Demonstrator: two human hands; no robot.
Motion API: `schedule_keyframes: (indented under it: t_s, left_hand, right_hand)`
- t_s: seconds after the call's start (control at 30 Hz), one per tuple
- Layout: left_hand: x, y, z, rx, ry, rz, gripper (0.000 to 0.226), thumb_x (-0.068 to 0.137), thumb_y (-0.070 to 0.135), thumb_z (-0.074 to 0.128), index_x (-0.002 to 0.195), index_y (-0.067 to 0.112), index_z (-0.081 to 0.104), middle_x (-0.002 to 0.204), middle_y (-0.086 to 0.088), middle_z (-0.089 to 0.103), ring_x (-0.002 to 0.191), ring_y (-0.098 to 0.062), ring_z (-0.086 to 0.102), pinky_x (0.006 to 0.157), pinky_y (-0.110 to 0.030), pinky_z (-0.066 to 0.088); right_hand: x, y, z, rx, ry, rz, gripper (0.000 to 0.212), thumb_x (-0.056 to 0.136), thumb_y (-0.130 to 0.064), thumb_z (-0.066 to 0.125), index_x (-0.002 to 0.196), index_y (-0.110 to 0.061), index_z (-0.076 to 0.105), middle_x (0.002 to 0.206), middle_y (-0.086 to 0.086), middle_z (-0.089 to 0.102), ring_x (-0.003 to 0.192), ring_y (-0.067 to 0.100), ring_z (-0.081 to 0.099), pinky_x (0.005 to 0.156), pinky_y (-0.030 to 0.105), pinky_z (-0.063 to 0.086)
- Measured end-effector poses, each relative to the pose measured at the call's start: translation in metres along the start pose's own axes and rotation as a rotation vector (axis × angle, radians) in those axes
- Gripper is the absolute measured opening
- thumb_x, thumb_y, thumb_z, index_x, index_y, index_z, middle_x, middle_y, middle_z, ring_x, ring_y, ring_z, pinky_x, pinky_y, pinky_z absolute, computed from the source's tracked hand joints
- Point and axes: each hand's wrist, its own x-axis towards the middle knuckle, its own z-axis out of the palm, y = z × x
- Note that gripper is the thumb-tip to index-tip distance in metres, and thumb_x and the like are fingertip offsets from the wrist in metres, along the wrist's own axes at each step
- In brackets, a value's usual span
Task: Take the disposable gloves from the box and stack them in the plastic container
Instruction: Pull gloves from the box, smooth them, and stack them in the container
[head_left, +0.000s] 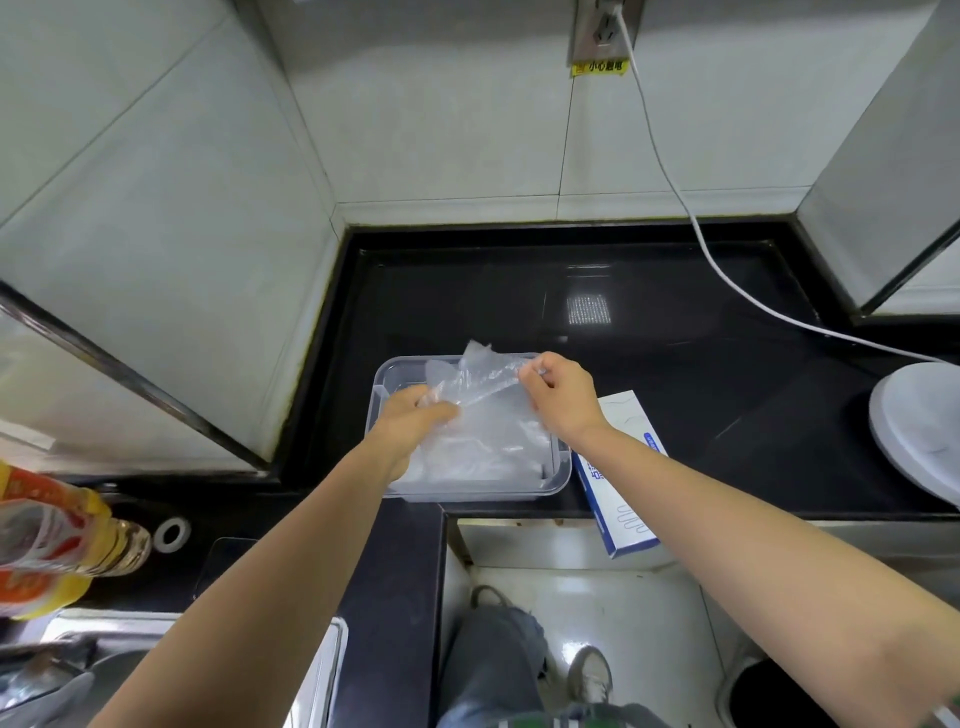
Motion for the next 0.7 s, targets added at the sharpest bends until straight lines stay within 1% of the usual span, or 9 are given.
schedule_keyframes:
  t_s: [0.1,0.17,0.27,0.37,0.47,0.53,0.6,0.63,0.7]
  left_hand:
    - [0.0,0.002,0.001,-0.168,-0.037,-0.036,0.04,0.082,0.024,0.077,0.118,0.014,0.061,0.111,-0.007,0.068,0.1,-0.025,0.067,0.092,-0.042,0.054]
    - [0.0,0.003,0.005,-0.135,0.006,-0.019,0.03,0.085,0.027,0.074,0.112,0.016,0.064,0.108,-0.008,0.069,0.097,-0.025,0.068,0.092,-0.043,0.055]
    - [0.002,0.003,0.007,0.011,0.153,0.093,0.014,0.09,0.026,0.068,0.097,0.015,0.062,0.098,-0.009,0.065,0.09,-0.024,0.063,0.084,-0.038,0.053]
    - [0.007,0.0,0.007,0.137,0.209,0.18,0.017,0.094,0.024,0.062,0.086,0.011,0.053,0.084,-0.011,0.057,0.075,-0.019,0.057,0.069,-0.03,0.05]
    - [0.012,-0.006,0.008,0.421,0.228,0.227,0.024,0.094,0.023,0.055,0.077,0.012,0.043,0.068,-0.004,0.043,0.061,-0.013,0.041,0.053,-0.023,0.035]
    - [0.014,-0.012,0.01,0.648,0.244,0.266,0.02,0.095,0.023,0.048,0.079,0.013,0.044,0.063,-0.001,0.041,0.059,-0.012,0.04,0.052,-0.022,0.03]
    - [0.018,-0.016,0.014,0.755,0.221,0.283,0.016,0.099,0.025,0.043,0.089,0.013,0.046,0.064,0.0,0.044,0.059,-0.01,0.044,0.052,-0.021,0.031]
    - [0.019,-0.017,0.017,0.782,0.209,0.287,0.016,0.1,0.027,0.042,0.095,0.012,0.047,0.066,0.0,0.046,0.06,-0.01,0.047,0.053,-0.021,0.033]
    - [0.024,-0.018,0.024,0.788,0.192,0.271,0.022,0.102,0.03,0.042,0.107,0.011,0.05,0.073,-0.002,0.052,0.069,-0.013,0.055,0.058,-0.023,0.043]
  right_hand:
    - [0.005,0.003,0.004,-0.059,-0.007,0.001,0.021,0.098,-0.023,0.054,0.092,-0.007,0.065,0.074,0.002,0.06,0.067,0.011,0.051,0.061,0.022,0.041]
    - [0.007,0.003,0.005,-0.089,0.008,-0.003,0.019,0.098,-0.024,0.053,0.091,-0.01,0.064,0.073,-0.002,0.059,0.067,0.009,0.051,0.059,0.018,0.04]
    - [0.008,0.003,0.005,-0.118,0.02,0.012,0.017,0.097,-0.023,0.054,0.089,-0.012,0.063,0.073,-0.004,0.059,0.067,0.008,0.052,0.058,0.017,0.04]
    - [0.009,0.005,0.003,-0.137,0.016,0.023,0.015,0.097,-0.022,0.054,0.09,-0.013,0.063,0.078,-0.001,0.063,0.072,0.011,0.056,0.062,0.017,0.042]
    - [0.009,0.006,0.001,-0.164,0.017,0.018,0.011,0.098,-0.022,0.055,0.096,-0.014,0.062,0.084,0.001,0.065,0.079,0.016,0.06,0.067,0.023,0.045]
    - [0.009,0.005,0.0,-0.196,0.067,-0.025,0.014,0.097,-0.019,0.057,0.11,-0.015,0.061,0.1,0.001,0.064,0.084,0.015,0.059,0.072,0.026,0.045]
    - [0.005,-0.003,0.0,-0.212,0.172,-0.15,0.024,0.095,-0.015,0.058,0.119,-0.018,0.057,0.104,-0.002,0.054,0.081,0.01,0.054,0.069,0.022,0.042]
    - [0.002,-0.009,0.001,-0.178,0.203,-0.237,0.024,0.094,-0.012,0.058,0.118,-0.019,0.058,0.102,-0.003,0.052,0.077,0.007,0.052,0.066,0.019,0.041]
    - [-0.001,-0.015,0.007,-0.129,0.154,-0.346,0.017,0.093,-0.008,0.057,0.107,-0.017,0.063,0.095,-0.003,0.055,0.072,0.004,0.051,0.064,0.012,0.04]
